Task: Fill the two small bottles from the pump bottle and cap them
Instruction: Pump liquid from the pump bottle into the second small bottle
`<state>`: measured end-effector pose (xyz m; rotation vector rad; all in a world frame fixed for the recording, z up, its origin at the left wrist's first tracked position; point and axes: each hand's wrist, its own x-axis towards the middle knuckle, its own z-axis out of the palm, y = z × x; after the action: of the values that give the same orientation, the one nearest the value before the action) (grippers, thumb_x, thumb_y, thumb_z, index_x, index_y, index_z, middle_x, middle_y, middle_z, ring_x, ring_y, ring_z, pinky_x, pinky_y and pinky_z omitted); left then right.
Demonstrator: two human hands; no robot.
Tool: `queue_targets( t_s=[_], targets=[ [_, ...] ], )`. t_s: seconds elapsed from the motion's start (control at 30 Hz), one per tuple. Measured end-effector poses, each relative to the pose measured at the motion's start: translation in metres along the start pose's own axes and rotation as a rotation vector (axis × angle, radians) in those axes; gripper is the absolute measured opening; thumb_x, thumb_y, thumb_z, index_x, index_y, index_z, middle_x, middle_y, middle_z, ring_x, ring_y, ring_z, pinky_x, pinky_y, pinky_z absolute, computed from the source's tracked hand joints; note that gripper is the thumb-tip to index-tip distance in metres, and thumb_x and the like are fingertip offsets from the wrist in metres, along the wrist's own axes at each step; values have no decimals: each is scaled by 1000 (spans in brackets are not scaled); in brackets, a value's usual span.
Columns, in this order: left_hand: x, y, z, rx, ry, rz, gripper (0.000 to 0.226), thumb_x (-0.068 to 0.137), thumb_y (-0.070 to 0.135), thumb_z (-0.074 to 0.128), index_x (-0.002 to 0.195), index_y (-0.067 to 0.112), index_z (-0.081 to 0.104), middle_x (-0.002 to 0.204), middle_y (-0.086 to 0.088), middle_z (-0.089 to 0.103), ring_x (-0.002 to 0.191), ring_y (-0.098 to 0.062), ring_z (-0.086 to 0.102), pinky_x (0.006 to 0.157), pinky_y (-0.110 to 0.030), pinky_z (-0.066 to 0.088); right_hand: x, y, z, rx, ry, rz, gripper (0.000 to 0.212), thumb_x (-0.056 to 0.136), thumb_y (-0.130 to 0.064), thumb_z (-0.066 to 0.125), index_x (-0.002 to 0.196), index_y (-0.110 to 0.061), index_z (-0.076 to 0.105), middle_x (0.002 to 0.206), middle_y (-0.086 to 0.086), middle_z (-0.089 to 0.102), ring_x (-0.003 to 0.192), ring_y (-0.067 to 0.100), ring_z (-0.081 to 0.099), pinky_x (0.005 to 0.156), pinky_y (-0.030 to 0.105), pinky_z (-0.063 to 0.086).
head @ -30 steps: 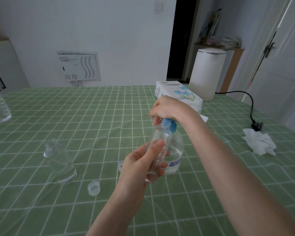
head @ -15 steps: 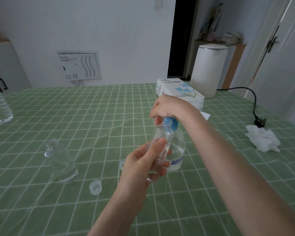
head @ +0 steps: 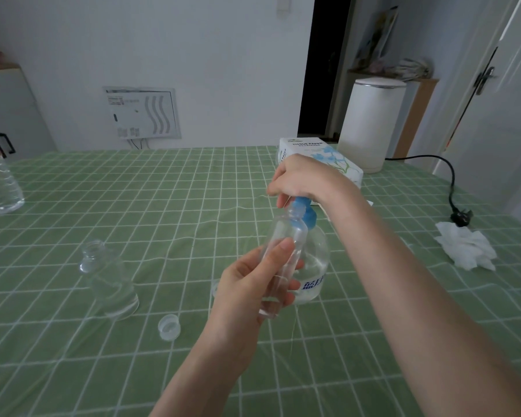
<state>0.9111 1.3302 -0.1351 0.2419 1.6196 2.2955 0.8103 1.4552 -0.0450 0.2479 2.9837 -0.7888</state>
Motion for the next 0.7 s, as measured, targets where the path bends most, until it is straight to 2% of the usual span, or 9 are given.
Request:
queue_targets(
  t_s=[0.07,0.2,0.37,0.6,0.7],
  targets=[
    [1,0,0,0,2,-5,31,66,49,71,82,23,78,75,-3,72,54,-8,58,61,-28,39,-1,1,1,13,-19,7,29,90,-18,59,116,-7,63,111,10,72,107,25,67,91,34,51],
    [-1,-1,0,-23,-5,-22,32,62,47,79,81,22,78,76,-2,72,54,-8,58,60,-28,38,-2,3,6,21,-66,20,31,90,-20,61,119,-8,61,114,10,70,108,27,66,95,38,51],
    [-1,-2,0,-8,-3,-24,28,67,47,77,80,23,78,77,-2,73,54,-8,58,61,-29,38,-2,5,9,35,-53,24,31,90,-21,61,118,-8,61,112,10,70,105,27,66,88,34,51],
    [-2,1,2,2,-15,15,34,60,53,70,83,28,78,78,1,74,54,-5,59,60,-25,41,-1,3,-1,4,41,1,27,89,-18,58,113,-6,64,107,10,72,94,22,67,80,31,50],
    [-1,0,2,-17,-10,14,38,56,53,71,83,28,78,80,1,74,54,-5,59,58,-24,43,-1,2,1,2,25,3,27,89,-15,57,114,-5,64,106,10,73,102,24,69,86,32,52]
  ],
)
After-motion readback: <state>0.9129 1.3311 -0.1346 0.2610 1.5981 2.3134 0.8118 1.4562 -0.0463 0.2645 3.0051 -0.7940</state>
